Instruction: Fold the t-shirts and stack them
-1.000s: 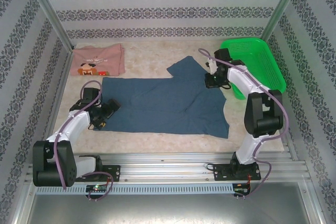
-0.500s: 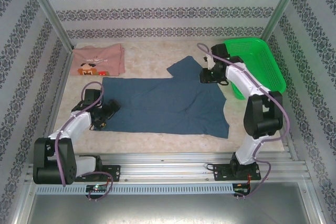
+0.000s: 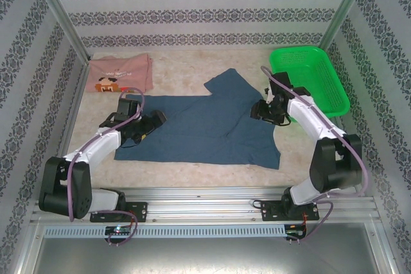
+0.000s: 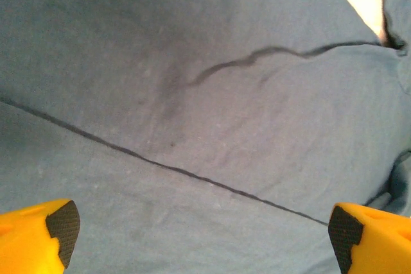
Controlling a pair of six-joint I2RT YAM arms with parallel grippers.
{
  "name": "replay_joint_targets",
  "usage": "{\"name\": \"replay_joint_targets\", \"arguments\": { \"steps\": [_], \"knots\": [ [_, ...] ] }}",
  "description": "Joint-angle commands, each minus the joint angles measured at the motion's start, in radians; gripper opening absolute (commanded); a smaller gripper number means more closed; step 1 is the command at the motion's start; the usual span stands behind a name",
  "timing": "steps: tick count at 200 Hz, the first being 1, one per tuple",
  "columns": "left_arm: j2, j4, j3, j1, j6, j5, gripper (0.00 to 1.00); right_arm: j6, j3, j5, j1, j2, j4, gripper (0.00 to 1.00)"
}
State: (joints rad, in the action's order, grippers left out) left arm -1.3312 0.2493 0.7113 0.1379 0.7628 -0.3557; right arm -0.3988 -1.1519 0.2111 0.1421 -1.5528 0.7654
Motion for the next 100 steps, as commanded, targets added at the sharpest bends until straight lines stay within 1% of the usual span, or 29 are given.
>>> {"name": "replay_joint_targets", "arguments": {
  "steps": [1, 22, 42, 61, 72, 85, 100],
  "knots": [
    [-0.01, -0.036, -0.015, 0.008, -0.041, 0.004, 1.0, -0.063, -0.059, -0.014, 0.023, -0.086, -0.022, 0.56],
    [-0.017, -0.046, -0.035, 0.008, -0.052, 0.003, 1.0, -0.125, -0.117, -0.035, 0.051, -0.187, -0.034, 0.56],
    [-0.008, -0.045, -0.069, 0.004, -0.041, 0.028, 1.0, -0.164, -0.171, -0.064, 0.081, -0.269, -0.05, 0.53],
    [0.005, -0.04, -0.1, -0.012, -0.022, 0.036, 1.0, -0.186, -0.226, -0.091, 0.101, -0.354, -0.039, 0.47],
    [0.012, -0.013, -0.11, -0.027, -0.018, 0.051, 1.0, -0.186, -0.268, -0.125, 0.116, -0.405, -0.005, 0.46],
    [0.027, 0.012, -0.124, -0.055, -0.01, 0.06, 1.0, -0.179, -0.301, -0.159, 0.133, -0.447, 0.014, 0.43],
    [0.053, 0.027, -0.144, -0.082, -0.011, 0.063, 1.0, -0.183, -0.318, -0.164, 0.147, -0.48, 0.002, 0.38]
  ]
}}
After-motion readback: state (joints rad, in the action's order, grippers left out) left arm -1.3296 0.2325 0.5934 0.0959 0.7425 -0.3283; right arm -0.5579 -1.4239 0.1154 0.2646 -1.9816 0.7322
